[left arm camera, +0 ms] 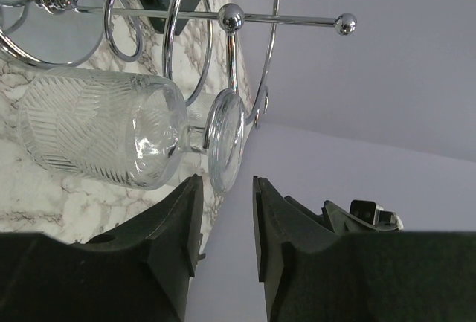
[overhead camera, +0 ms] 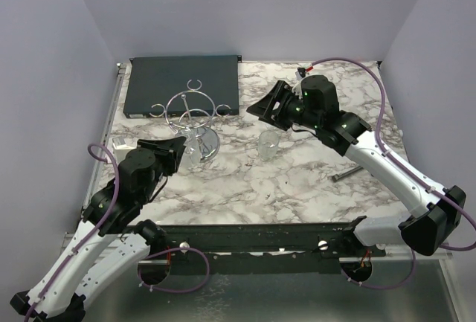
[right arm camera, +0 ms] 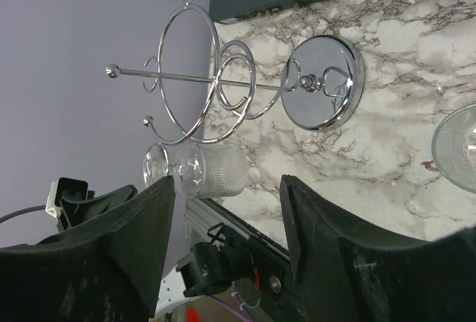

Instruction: Take the wine glass off the wine glass rack

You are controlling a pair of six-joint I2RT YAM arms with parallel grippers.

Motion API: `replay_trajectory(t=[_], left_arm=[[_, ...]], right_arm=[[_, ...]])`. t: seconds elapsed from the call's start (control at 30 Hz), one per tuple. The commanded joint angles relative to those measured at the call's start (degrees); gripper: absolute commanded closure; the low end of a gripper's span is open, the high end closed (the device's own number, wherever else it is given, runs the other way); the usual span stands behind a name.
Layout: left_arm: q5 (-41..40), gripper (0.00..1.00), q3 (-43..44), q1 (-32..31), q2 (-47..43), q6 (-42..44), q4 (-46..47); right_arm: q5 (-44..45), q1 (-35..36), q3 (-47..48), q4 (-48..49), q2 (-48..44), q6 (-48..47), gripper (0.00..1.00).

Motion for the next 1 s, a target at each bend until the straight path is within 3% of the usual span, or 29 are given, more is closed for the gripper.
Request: replay_trajectory(t=[0.0,0.5,0.77,0.9,0.97], left_arm=[[-3.04,0.62,-0.59,-0.09,0.56,0.25,0.91],[-4.4,0.72,-1.51,-0.1,2.1,0.7,2.59],[-4.1,0.84,-1.48,-0.11,1.57,1.18,2.49],[-3.62,0.98,-0.75,-0.11,1.07,1.75,2.36],[-3.27,1.0,-0.19,-0.09,0.93,1.98,2.24]], right_arm=[[1.6,0.27,0.34,0.73,-1.98,-0.3,0.35],[1.73,0.24,-0.58,0.85,-2.87,0.0,0.35],[1.73,0.31,-0.94,1.07,-2.96,0.01,0.35],[1.81,0.3,-1.02,1.13,-2.79,0.06,0.35],[1.82,0.25,-1.02,1.19,-2.69,0.09,0.35]])
